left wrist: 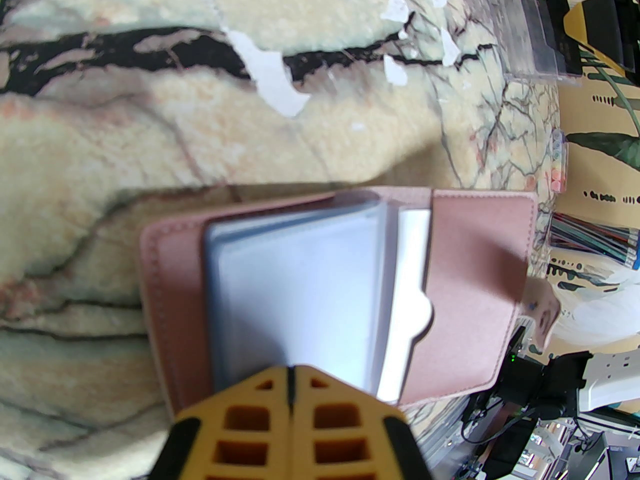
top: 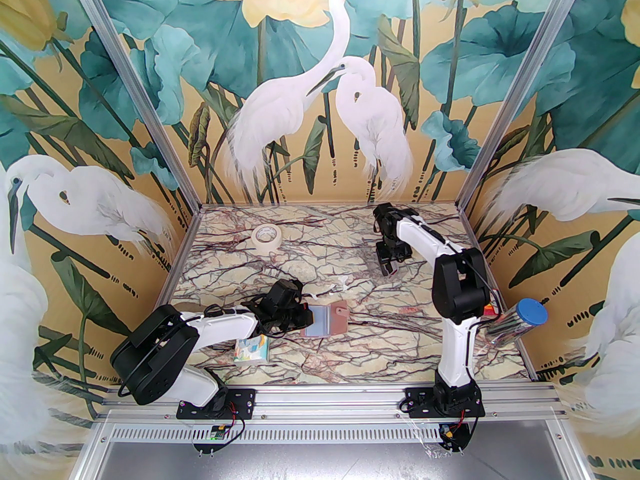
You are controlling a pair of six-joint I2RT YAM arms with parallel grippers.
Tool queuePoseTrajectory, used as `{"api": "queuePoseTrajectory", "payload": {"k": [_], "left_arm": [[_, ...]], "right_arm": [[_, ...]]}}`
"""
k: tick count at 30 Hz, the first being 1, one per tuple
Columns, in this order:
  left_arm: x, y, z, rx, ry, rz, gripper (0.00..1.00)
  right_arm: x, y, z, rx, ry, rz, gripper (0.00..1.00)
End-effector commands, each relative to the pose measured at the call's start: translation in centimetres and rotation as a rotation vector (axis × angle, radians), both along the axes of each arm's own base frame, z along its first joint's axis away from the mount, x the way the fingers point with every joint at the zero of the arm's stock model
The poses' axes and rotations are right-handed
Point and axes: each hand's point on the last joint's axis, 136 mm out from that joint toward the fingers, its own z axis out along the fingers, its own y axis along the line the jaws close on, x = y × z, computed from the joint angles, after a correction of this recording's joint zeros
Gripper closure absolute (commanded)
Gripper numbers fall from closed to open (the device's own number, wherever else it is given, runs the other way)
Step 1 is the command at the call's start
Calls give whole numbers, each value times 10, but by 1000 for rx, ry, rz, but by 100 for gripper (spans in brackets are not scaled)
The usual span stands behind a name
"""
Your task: Put the credit cards into the card holder
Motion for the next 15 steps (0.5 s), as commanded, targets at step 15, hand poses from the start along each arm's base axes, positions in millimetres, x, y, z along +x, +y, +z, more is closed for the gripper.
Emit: {"api": "queuePoseTrajectory", "payload": {"k": [15], "left_arm": [[-1, 6, -12, 58, 17, 5, 100]], "right_arm": [[7, -13, -1, -59, 6, -29, 48]]}}
